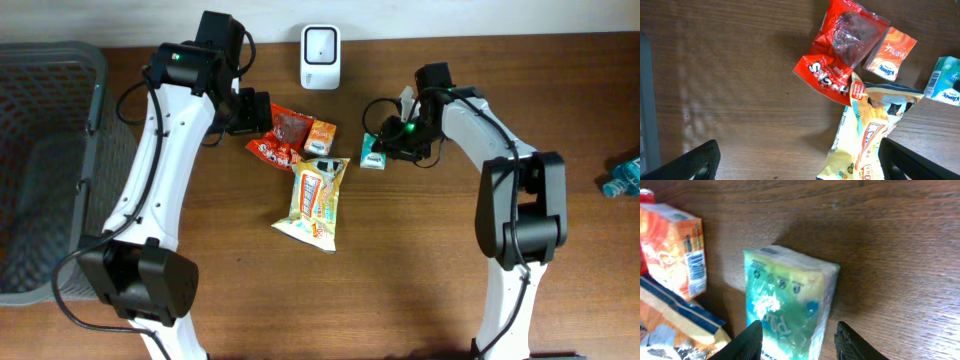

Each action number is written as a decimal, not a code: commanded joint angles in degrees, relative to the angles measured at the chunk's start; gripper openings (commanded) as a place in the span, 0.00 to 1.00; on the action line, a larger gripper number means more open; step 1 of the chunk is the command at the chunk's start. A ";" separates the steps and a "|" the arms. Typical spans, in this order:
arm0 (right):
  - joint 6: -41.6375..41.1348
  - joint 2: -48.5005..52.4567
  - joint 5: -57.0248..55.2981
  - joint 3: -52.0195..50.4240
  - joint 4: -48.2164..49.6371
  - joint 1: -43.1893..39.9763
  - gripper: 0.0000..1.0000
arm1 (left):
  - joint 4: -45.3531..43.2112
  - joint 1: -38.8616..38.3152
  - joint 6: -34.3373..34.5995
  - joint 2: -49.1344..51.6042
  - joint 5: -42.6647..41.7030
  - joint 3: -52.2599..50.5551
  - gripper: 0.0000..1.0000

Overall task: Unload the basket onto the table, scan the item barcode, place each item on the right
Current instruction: 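Reach the right gripper to the green tissue pack and grasp it, then raise the green tissue pack with the right gripper to the scanner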

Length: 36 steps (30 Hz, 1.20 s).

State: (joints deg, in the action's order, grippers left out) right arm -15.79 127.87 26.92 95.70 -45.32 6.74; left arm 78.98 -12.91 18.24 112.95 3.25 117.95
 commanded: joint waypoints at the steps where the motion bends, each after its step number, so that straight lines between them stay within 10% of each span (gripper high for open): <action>1: -1.25 3.04 -1.95 0.83 1.05 1.07 0.39 | -0.09 -0.04 0.59 -0.04 0.02 -0.15 0.99; 4: -1.16 3.96 -1.22 0.87 1.40 1.14 0.04 | -0.09 -0.04 0.59 -0.04 0.02 -0.15 0.99; 12: 12.02 3.85 62.03 1.55 12.41 -5.46 0.04 | -0.09 -0.04 0.59 -0.04 0.02 -0.15 0.99; 25: 10.56 3.85 62.01 1.68 15.32 -1.95 0.04 | -0.09 -0.04 0.59 -0.04 0.02 -0.15 0.99; 36: -9.22 3.85 59.52 1.68 39.78 1.55 0.04 | -0.09 -0.04 0.59 -0.04 0.02 -0.15 0.99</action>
State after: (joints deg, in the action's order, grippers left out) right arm -22.41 131.55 87.74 96.75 -5.80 7.79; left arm 78.94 -12.91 18.24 112.95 3.25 117.95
